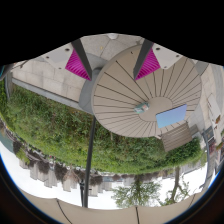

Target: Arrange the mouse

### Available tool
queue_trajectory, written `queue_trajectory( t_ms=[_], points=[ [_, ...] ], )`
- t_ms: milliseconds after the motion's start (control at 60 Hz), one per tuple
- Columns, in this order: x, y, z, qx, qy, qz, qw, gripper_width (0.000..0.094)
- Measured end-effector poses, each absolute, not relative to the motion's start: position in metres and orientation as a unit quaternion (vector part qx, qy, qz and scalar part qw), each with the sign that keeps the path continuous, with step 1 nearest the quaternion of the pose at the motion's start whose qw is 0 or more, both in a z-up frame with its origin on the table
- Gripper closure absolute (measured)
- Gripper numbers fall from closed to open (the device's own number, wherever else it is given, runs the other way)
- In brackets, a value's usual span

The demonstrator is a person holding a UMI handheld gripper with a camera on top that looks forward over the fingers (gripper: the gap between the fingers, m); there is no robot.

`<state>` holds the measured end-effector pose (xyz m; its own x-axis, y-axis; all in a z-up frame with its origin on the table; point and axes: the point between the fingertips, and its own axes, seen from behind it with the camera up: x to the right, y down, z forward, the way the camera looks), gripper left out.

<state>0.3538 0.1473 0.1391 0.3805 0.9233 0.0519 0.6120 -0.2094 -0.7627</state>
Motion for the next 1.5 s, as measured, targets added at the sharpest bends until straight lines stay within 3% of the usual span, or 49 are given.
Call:
queue_trajectory(
  t_ms=[217,750,1500],
  points=[
    [0.321,0.139,0.124,-0.736,-0.522,0.233,0.364,0.008],
    [0.25,0.041,0.088,-0.677,-0.592,0.268,0.346,0.0081],
    [0.063,0.063,-0.011,-0.683,-0.575,0.288,0.345,0.0082]
  ],
)
